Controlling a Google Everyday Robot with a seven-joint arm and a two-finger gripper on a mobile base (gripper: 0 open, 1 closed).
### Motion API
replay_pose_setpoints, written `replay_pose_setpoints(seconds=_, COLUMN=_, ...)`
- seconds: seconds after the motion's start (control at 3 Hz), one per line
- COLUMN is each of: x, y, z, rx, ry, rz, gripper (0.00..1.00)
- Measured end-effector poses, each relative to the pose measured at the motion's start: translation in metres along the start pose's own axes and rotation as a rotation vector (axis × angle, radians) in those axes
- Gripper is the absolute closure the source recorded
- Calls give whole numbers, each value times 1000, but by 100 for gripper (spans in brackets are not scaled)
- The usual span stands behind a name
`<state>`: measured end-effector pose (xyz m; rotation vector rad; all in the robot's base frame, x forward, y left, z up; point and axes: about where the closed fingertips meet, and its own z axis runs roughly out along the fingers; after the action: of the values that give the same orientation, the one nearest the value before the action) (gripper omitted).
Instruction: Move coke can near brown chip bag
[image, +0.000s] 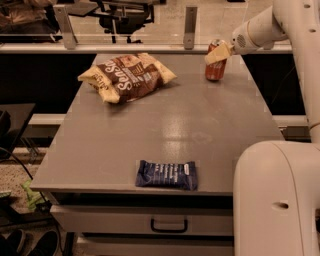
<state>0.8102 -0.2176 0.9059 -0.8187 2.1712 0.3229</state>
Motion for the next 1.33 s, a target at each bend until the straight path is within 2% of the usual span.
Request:
replay_pose_setpoints(seconds=0.33, x=-8, y=13, z=-7, rx=-37, ry=-11, rz=-33, gripper=85)
replay_pose_setpoints(seconds=0.67, x=-17, y=33, z=-17, rx=-95, ry=-27, rz=-78, gripper=100)
replay_pose_setpoints(seconds=1.33, x=-23, y=87, z=-19, rx=-246, ry=-63, rz=-159, gripper=100)
